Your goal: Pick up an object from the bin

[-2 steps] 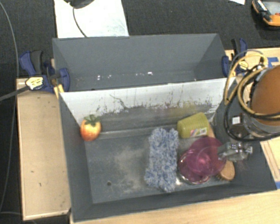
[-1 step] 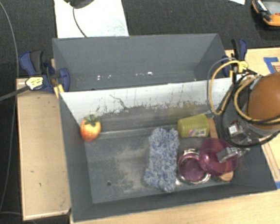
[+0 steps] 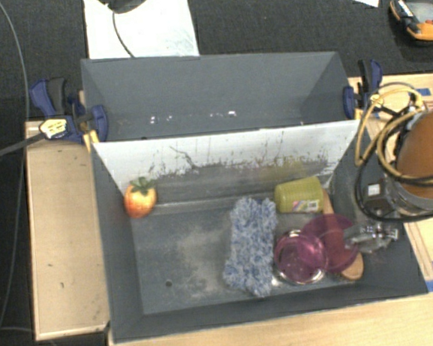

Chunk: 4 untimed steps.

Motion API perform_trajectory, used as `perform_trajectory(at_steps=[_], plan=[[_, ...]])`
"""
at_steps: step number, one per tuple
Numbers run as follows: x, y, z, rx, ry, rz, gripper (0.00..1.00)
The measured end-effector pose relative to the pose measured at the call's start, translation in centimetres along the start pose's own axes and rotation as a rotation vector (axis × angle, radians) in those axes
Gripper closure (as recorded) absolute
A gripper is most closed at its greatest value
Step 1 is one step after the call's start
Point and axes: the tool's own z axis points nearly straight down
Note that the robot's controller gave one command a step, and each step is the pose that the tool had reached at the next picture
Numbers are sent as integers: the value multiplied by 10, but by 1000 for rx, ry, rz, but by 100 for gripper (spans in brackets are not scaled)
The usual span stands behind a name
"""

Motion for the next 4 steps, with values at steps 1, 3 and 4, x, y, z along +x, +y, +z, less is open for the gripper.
perform_trajectory(at_steps=[1,3,4], plan=[[-3,-17,56,-1,-8,-547,100],[-4,-12,60,6,-10,-375,100],[-4,-6,66,27,-23,-465,100]])
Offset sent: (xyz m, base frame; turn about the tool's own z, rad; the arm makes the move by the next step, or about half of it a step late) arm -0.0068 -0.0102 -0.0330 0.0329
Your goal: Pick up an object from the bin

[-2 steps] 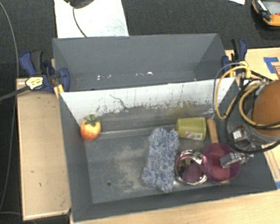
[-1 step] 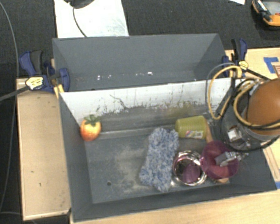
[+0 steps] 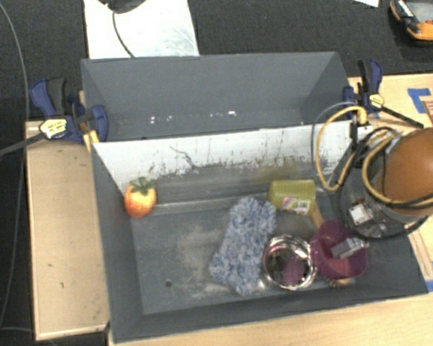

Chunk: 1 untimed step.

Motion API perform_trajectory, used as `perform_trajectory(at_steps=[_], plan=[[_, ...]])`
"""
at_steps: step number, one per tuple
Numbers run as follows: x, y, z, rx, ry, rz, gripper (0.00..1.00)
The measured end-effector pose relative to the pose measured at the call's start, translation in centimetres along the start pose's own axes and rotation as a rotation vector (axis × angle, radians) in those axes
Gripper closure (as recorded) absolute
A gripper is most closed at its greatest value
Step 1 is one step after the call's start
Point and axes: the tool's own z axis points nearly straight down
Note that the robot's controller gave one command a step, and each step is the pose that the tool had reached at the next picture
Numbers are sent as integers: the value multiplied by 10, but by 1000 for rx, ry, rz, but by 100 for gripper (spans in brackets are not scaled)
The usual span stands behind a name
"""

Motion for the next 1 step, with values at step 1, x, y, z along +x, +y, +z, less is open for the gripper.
perform_trajectory(at_steps=[1], plan=[[-3,-2,9,5,-17,-273,100]])
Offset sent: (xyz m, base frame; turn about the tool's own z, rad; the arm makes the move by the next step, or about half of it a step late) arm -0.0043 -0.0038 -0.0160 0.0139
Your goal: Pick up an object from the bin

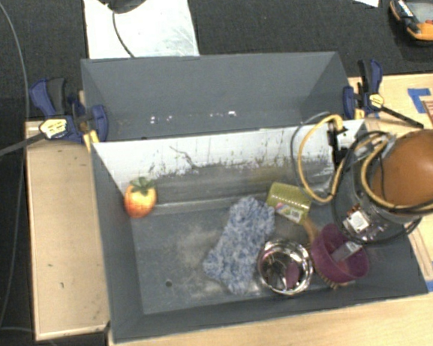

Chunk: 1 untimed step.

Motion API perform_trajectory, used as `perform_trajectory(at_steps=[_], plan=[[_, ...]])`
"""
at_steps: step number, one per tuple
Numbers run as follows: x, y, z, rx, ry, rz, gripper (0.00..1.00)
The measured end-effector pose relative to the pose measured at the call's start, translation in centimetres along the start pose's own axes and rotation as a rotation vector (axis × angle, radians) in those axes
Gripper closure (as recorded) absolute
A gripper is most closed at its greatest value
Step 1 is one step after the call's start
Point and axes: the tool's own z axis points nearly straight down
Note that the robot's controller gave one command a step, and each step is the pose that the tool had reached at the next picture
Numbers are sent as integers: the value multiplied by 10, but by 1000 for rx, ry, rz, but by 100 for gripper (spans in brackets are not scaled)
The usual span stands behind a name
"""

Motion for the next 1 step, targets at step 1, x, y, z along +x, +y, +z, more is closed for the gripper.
perform_trajectory(at_steps=[1], plan=[[0,0,0,2,1,15,100]])
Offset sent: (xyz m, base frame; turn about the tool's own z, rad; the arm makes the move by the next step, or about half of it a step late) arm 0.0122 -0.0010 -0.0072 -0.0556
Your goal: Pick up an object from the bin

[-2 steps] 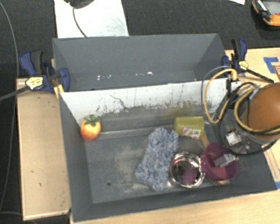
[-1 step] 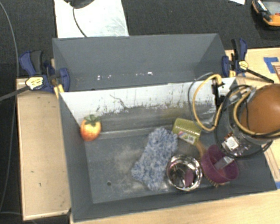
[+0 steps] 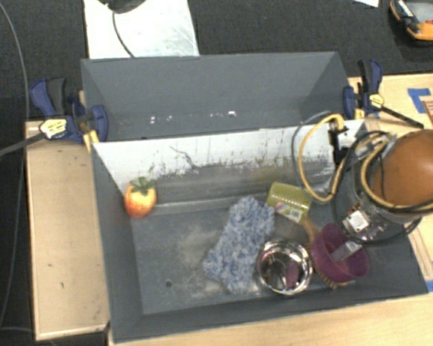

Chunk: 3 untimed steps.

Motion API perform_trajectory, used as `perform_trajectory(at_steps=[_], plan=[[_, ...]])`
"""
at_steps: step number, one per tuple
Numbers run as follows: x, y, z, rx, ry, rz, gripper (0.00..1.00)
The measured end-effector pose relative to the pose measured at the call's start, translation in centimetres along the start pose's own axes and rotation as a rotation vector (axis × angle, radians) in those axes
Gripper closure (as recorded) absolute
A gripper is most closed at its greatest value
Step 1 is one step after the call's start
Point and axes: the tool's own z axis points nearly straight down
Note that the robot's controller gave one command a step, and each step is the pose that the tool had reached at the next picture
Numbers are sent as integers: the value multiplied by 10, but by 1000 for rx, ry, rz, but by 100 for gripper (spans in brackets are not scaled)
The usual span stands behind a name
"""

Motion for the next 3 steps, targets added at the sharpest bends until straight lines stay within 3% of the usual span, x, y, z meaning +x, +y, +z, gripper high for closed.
perform_trajectory(at_steps=[1,3], plan=[[2,-14,6,6,-5,-69,100],[3,-11,5,13,-8,-2,100]])
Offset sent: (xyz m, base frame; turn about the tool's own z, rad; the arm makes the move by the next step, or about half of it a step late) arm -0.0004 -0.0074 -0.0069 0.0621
